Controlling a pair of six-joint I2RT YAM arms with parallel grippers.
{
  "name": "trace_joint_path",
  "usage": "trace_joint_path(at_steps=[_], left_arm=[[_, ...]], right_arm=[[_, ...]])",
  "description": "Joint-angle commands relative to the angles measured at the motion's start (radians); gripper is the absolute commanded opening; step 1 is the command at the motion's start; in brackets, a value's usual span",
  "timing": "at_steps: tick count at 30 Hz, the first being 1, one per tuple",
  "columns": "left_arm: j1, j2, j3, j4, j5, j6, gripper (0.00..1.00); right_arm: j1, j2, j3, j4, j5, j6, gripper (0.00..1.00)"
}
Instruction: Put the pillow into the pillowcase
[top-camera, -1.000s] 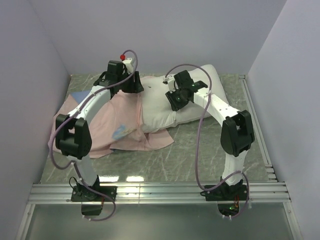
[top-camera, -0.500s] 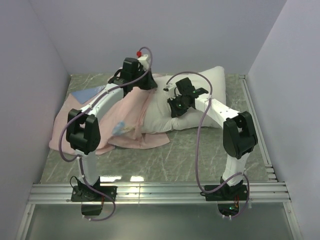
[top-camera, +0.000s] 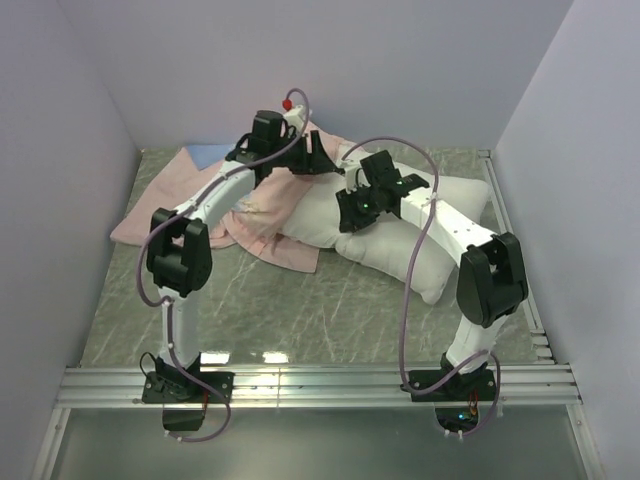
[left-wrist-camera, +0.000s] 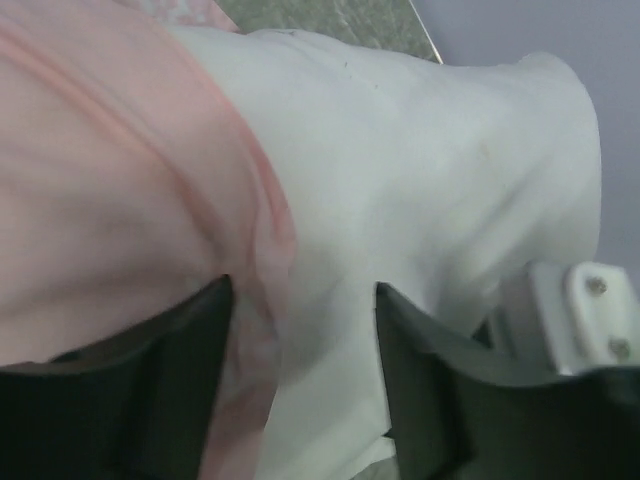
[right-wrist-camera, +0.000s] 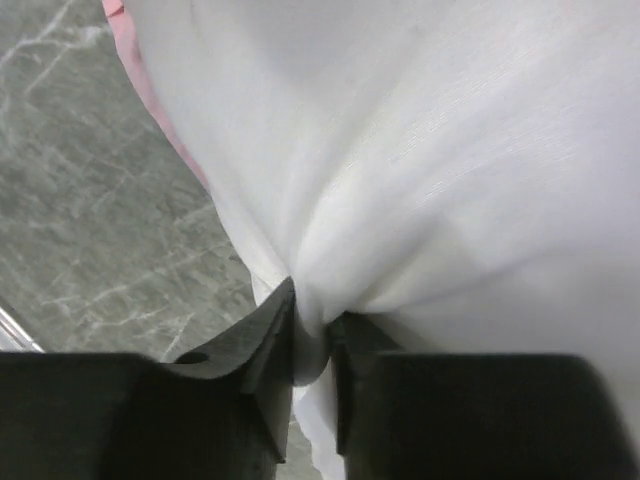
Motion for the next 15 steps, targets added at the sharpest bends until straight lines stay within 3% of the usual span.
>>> trace_joint_path(at_steps=[1,2,3,4,7,10,15], left_arm=[[0.081,-0.109,0.072,-0.096,0.098,0.123,0.69],[0.122,-0.17,0.061,-0.139,0.116,0.187,0.85],[0.145,-0.203,0.029,-0.166,0.181,0.221,0.93],[0.17,-0.236,0.007,-0.186,0.211,0.252,0.99],[0.291,-0.371,-0.12,-0.213,0.352,0.297,0.99],[0.444,-0.482,-0.255,-0.196,0.452,0.272,0.99],[0.571,-0.615,-0.396,-0.164,0.484,0.297,0.99]], right_arm=[[0.001,-0.061,0.035,-0.031,0.011,-0.022,0.41],[0.001,-0.078,0.036,-0.031,0.013,-0.026,0.57],[0.003,-0.117,0.035,-0.028,0.02,-0.034,0.84],[0.015,-0.139,0.033,-0.022,0.066,-0.042,0.89],[0.11,-0.21,0.016,0.016,0.221,-0.097,0.91],[0.263,-0.251,-0.048,0.1,0.469,-0.183,0.92],[0.447,-0.133,-0.106,0.199,0.807,-0.323,0.96]])
